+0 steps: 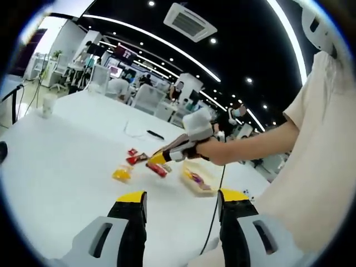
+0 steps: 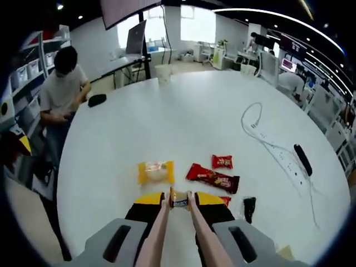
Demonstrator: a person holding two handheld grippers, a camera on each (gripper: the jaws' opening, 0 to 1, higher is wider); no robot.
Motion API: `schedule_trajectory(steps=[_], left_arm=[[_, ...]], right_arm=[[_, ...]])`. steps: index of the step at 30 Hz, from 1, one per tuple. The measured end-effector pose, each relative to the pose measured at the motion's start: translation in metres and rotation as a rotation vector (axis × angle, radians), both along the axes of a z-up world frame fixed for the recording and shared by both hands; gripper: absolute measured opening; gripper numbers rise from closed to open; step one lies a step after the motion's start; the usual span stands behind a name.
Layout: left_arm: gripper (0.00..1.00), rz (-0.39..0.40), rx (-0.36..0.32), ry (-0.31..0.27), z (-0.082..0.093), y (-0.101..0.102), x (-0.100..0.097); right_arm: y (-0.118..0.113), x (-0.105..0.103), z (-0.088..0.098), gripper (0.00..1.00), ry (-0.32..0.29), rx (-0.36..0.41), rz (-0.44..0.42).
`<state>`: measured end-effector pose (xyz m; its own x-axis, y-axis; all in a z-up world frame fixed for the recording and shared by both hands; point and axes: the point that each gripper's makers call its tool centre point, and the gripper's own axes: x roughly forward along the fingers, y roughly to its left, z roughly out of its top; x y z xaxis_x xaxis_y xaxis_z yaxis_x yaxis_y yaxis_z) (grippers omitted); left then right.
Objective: Place the target food into the container with the food tongs after gripping and lifting it, then release it inside without dropping or visibly crushing the food.
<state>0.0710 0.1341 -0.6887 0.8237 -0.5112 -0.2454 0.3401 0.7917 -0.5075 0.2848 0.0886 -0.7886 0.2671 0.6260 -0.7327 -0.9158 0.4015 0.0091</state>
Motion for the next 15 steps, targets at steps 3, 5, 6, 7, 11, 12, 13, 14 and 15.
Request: schedule_trajectory(steps=[3, 5, 6, 7, 11, 12, 13, 14, 15], left_arm=[[0.52, -0.028, 0.008, -0.005, 0.001, -0.011, 0.002], [0.52, -0.038, 0.005, -0.010, 0.002, -0.016, 0.004], [0.52, -0.048, 0.004, -0.012, 0.002, -0.021, 0.004], [0.52, -0.061, 0.004, -0.013, 0.002, -0.027, 0.005], [0.52, -0.089, 0.003, -0.023, 0.004, -0.040, 0.007], [0.52, -0.094, 0.001, -0.026, 0.004, -0.043, 0.008], [0.52, -0.101, 0.000, -0.026, 0.004, -0.047, 0.009], [0.52, -0.109, 0.002, -0.027, 0.004, -0.051, 0.010], [0.52, -0.116, 0.002, -0.032, 0.005, -0.054, 0.011]], right_arm=[[-0.005, -0.004, 0.020, 0.20, 0.011, 0.059, -0.013], [-0.009, -0.004, 0.028, 0.20, 0.004, 0.078, -0.016], [-0.012, -0.003, 0.033, 0.20, -0.010, 0.083, -0.020], [-0.014, -0.003, 0.035, 0.20, -0.013, 0.085, -0.021], [-0.027, -0.003, 0.044, 0.20, 0.000, 0.114, -0.058], [-0.030, -0.003, 0.045, 0.20, 0.006, 0.125, -0.071], [-0.033, -0.003, 0.046, 0.20, -0.001, 0.124, -0.075], [-0.036, -0.005, 0.048, 0.20, -0.004, 0.129, -0.081], [-0.037, -0.007, 0.050, 0.20, -0.005, 0.133, -0.083]])
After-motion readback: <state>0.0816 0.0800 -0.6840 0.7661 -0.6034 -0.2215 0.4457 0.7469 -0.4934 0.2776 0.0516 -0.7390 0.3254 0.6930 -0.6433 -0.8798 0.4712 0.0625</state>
